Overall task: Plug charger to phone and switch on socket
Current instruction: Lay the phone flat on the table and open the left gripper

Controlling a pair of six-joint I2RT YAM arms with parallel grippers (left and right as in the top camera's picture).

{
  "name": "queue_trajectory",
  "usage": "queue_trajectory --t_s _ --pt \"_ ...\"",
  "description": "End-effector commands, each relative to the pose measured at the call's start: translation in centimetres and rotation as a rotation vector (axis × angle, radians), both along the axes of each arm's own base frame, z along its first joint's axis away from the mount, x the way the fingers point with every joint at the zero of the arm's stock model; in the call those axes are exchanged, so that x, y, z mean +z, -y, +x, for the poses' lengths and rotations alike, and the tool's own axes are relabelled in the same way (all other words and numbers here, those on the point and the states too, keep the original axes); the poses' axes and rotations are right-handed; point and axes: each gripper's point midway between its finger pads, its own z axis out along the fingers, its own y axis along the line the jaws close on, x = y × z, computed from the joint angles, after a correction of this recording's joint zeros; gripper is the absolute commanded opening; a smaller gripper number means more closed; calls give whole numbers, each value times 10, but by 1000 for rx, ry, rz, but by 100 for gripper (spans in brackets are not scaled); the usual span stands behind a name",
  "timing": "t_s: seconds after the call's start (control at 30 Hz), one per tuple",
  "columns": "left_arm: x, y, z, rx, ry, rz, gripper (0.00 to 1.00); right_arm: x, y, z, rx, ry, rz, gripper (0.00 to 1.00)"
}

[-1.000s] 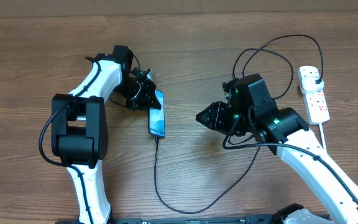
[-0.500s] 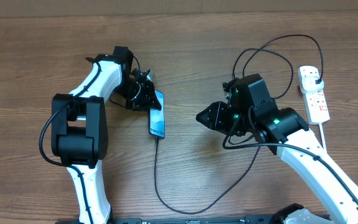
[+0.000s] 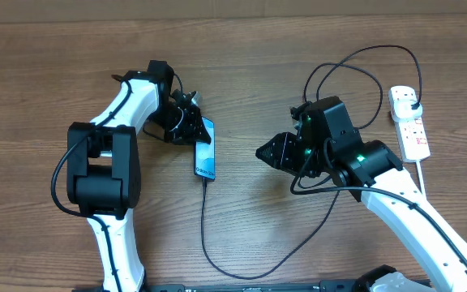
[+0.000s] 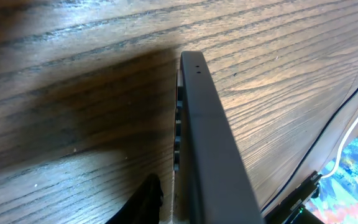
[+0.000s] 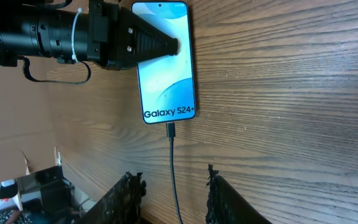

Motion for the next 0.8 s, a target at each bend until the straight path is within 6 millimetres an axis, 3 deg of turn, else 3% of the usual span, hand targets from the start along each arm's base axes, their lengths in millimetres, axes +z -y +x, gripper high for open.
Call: queue_trajectory --t_s 0.0,0.77 --pt "2 2 -3 11 -21 -13 21 3 1 4 -3 17 -6 37" --pt "2 2 -4 11 -25 -9 25 3 1 4 10 28 -11 36"
